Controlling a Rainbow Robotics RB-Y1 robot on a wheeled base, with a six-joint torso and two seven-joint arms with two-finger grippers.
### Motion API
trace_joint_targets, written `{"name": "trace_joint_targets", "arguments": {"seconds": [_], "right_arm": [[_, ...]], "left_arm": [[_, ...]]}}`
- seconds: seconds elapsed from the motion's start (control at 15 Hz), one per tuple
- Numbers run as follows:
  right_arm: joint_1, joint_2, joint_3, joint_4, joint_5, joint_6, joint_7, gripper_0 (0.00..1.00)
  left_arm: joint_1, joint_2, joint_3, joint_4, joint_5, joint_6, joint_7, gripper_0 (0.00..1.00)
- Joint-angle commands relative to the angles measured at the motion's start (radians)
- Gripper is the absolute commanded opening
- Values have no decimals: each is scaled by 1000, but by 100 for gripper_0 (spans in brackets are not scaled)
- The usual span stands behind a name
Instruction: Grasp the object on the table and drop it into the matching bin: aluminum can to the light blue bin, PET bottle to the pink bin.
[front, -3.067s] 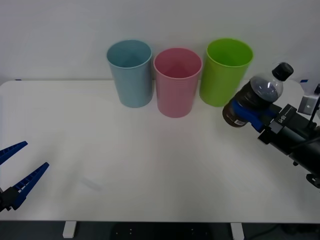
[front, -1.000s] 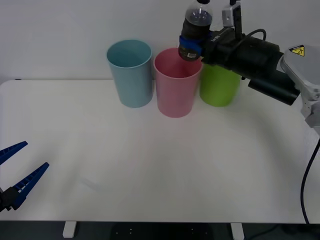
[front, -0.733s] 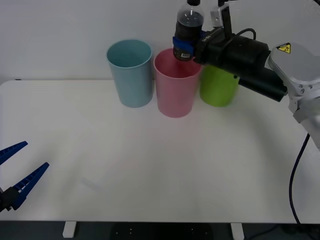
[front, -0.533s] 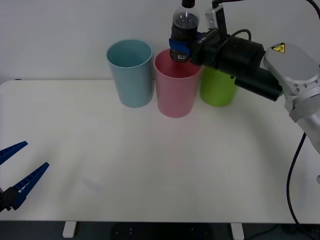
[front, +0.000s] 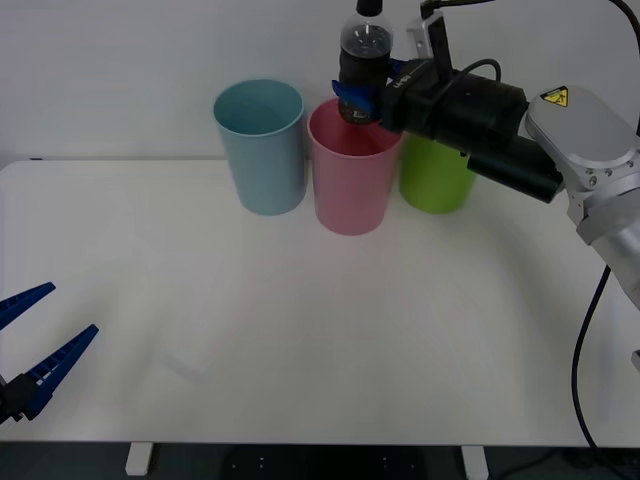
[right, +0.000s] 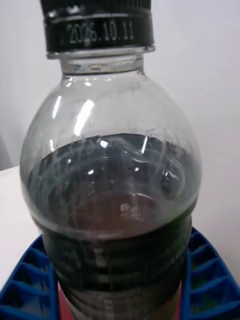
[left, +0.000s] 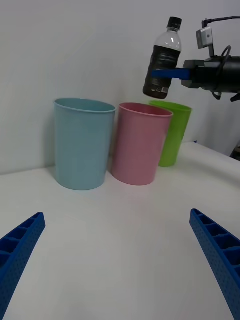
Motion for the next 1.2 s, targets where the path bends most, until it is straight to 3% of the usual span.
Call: {"name": "trace_joint_targets", "arguments": {"seconds": [0.07, 0.6, 1.2], "right_arm": [[0, 0, -7, -2, -1, -1, 14, 100], [37, -3, -41, -25, -24, -20, 34, 100], [253, -107, -126, -281, -74, -44, 34, 100]], "left_arm": [[0, 0, 0, 0, 0, 0, 0, 100], [0, 0, 0, 0, 0, 0, 0, 100], [0, 0, 0, 0, 0, 0, 0, 100]]}}
